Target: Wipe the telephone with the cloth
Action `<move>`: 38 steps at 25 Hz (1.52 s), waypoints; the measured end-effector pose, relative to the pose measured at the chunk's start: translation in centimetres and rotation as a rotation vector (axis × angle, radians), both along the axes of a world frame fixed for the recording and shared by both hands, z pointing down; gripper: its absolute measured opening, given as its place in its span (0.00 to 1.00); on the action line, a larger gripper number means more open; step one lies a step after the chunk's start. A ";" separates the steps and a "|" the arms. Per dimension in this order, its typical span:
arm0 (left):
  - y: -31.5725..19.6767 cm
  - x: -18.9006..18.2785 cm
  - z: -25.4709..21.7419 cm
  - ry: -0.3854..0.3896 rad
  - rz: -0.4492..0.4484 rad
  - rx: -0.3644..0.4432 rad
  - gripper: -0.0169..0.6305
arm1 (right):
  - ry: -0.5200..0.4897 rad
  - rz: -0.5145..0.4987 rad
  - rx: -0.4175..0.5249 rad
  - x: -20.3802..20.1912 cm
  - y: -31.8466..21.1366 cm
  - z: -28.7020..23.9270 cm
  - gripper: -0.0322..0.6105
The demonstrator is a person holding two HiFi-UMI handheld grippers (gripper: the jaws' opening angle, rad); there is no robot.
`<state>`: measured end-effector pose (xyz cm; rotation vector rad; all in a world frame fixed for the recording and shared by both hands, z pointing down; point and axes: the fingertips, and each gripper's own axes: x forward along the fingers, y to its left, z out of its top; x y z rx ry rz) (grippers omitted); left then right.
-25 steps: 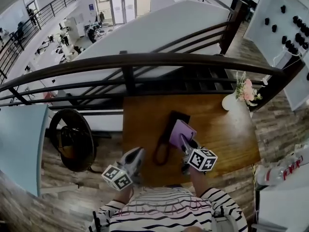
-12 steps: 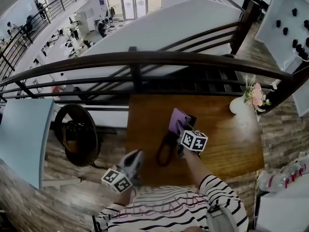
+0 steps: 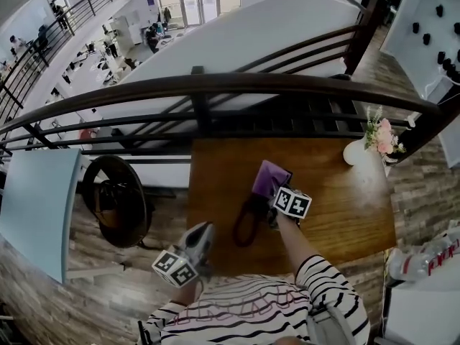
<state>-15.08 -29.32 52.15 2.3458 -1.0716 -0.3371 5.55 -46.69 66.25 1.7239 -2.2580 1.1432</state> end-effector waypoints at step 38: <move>0.5 1.2 0.3 0.002 0.045 -0.012 0.02 | -0.054 -0.119 -0.028 -3.8 3.8 2.4 0.11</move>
